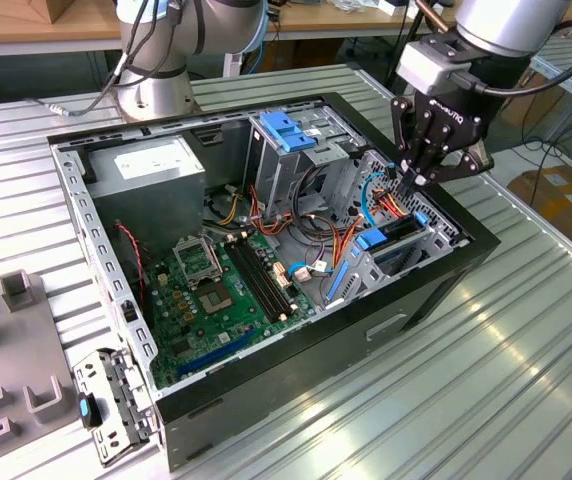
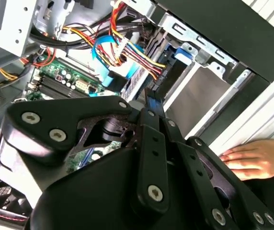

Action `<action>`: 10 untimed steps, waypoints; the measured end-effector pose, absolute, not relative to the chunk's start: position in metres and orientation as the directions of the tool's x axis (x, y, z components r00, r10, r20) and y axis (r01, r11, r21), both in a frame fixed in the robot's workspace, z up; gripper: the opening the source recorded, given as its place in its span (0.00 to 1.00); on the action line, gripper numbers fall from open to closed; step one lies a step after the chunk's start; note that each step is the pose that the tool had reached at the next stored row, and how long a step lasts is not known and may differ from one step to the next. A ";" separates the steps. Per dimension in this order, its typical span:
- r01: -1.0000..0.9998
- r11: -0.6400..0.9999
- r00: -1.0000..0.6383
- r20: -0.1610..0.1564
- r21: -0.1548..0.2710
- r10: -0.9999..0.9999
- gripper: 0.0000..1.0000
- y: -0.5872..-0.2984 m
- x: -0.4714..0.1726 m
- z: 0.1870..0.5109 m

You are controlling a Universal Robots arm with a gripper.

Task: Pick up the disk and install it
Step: 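Insert the second disk wire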

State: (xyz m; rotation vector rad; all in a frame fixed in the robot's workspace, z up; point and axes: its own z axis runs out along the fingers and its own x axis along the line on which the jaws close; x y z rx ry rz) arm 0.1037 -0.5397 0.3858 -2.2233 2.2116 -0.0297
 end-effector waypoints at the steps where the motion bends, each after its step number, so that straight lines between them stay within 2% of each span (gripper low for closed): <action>1: -1.000 -0.005 0.005 0.009 -0.017 -1.000 0.11 -0.540 0.104 0.386; 6: -1.000 -0.005 0.005 0.011 -0.017 -1.000 0.11 -0.539 0.104 0.386; 9: -1.000 -0.006 0.005 0.033 -0.017 -0.999 0.11 -0.534 0.104 0.391; 10: -1.000 -0.006 0.005 0.053 -0.017 -0.999 0.11 -0.529 0.104 0.394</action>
